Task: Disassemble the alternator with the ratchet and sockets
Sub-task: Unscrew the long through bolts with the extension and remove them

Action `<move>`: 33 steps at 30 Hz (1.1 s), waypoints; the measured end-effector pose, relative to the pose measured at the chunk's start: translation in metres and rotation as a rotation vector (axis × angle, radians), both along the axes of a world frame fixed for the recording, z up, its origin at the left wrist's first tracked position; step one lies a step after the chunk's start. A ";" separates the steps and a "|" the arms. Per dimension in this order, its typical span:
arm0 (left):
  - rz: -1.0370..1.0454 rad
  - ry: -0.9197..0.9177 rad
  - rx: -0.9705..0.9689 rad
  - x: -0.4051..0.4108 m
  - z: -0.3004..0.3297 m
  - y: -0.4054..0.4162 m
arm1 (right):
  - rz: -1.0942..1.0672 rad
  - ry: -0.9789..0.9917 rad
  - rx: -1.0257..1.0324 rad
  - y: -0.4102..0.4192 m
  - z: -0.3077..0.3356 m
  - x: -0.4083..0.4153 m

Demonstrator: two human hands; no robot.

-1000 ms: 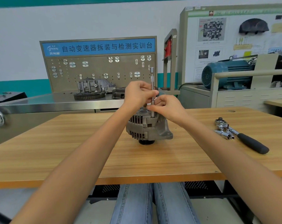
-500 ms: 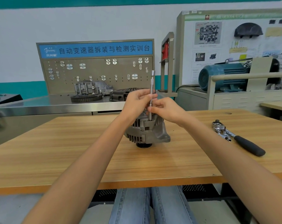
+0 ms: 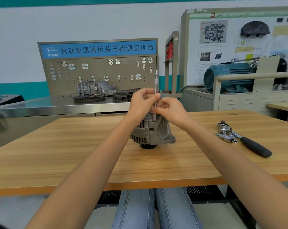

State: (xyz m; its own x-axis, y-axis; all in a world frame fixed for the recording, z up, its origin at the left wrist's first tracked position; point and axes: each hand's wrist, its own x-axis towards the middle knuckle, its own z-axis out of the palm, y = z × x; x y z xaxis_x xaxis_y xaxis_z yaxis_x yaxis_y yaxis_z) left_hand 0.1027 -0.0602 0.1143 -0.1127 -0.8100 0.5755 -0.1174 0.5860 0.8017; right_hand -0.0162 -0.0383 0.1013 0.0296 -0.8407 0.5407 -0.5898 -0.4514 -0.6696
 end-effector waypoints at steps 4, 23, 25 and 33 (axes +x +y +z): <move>-0.206 0.170 0.077 -0.002 -0.012 -0.004 | 0.044 0.018 0.002 0.000 0.001 -0.001; -0.134 0.211 -0.050 -0.009 -0.022 -0.010 | -0.064 -0.005 -0.137 -0.006 -0.013 0.005; -0.190 0.201 -0.040 -0.008 -0.020 -0.010 | -0.045 0.026 -0.108 -0.007 -0.010 0.003; -0.264 0.227 0.034 -0.002 -0.021 -0.018 | -0.112 0.123 -0.126 -0.012 -0.013 0.004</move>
